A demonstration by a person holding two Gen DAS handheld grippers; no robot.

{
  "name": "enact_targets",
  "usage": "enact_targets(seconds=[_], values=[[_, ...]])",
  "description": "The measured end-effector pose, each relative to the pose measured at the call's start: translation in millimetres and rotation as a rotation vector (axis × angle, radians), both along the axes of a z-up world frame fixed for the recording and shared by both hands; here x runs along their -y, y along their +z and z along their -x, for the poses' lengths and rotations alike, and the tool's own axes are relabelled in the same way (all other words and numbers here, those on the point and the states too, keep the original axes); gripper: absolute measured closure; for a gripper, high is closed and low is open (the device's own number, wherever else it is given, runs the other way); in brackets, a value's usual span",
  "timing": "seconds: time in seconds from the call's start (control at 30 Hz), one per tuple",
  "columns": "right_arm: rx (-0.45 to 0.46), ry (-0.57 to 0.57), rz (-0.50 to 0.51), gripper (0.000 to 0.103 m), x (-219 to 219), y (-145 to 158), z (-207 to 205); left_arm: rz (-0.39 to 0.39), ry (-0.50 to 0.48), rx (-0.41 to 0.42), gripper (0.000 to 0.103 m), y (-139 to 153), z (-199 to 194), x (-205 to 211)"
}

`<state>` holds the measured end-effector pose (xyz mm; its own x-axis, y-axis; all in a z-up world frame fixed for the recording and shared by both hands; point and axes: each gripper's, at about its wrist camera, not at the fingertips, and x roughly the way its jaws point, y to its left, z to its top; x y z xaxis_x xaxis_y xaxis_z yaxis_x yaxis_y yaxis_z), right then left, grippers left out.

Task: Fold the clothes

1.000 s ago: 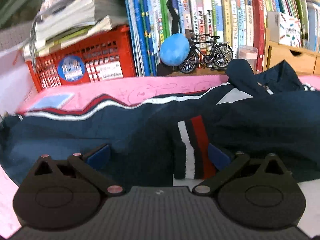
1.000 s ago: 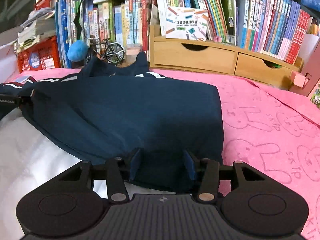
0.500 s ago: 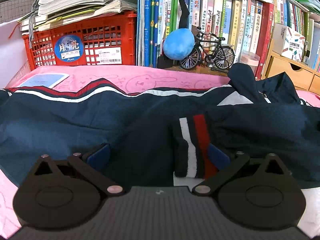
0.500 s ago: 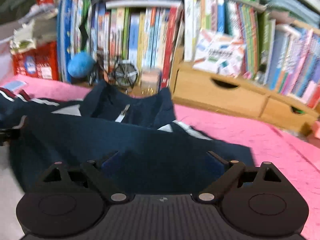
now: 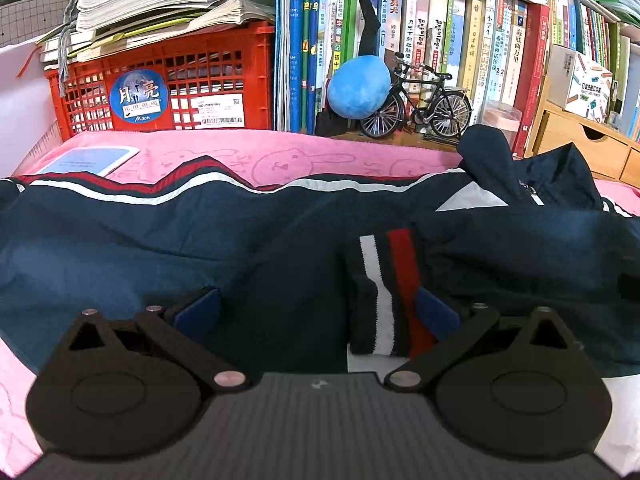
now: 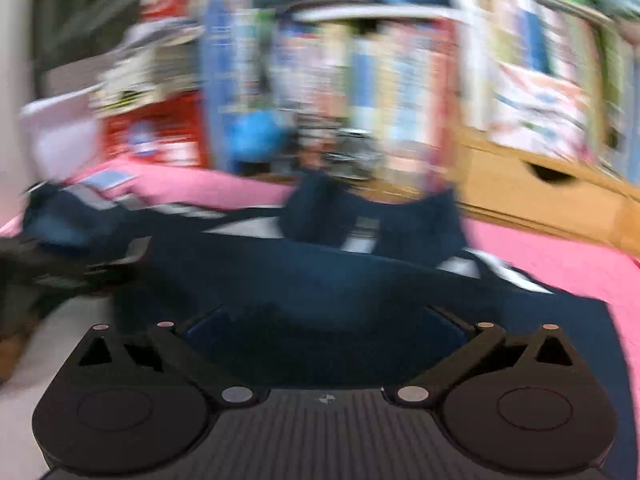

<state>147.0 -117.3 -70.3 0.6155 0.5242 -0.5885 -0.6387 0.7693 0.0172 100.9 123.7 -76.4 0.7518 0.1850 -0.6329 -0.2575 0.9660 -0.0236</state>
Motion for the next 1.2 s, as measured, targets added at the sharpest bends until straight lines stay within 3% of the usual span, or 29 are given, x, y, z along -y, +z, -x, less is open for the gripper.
enact_targets(seconds=[0.1,0.17,0.33,0.47,0.57,0.77,0.97,1.2], values=[[0.011,0.061,0.074,0.000,-15.7,-5.9,19.8,0.000,0.000,0.000,0.000,-0.1,-0.1,0.6],[0.003,0.031,0.113,0.000,-6.4,-13.4,24.3,0.001,0.000,-0.001,0.000,0.0,-0.2,0.8],[-0.101,-0.172,0.046,0.000,78.9,-19.8,17.1,0.003,-0.001,-0.001,0.000,0.3,0.0,0.3],[-0.057,-0.377,0.148,0.000,142.8,-19.9,15.7,0.002,0.000,-0.001,0.000,0.2,-0.1,0.9],[-0.095,-0.518,0.097,0.001,179.7,-12.0,25.5,0.005,-0.004,-0.004,0.000,0.8,0.3,0.2],[0.000,-0.459,-0.048,0.000,193.4,15.5,99.1,0.007,-0.029,-0.054,0.000,24.6,30.4,6.8],[0.076,-0.362,-0.129,0.000,171.4,30.9,167.0,-0.118,-0.183,-0.018,0.000,49.7,117.4,45.3],[0.106,-0.177,-0.093,0.000,130.0,9.3,240.1,-0.092,-0.273,-0.083,0.000,35.1,198.6,80.3]])
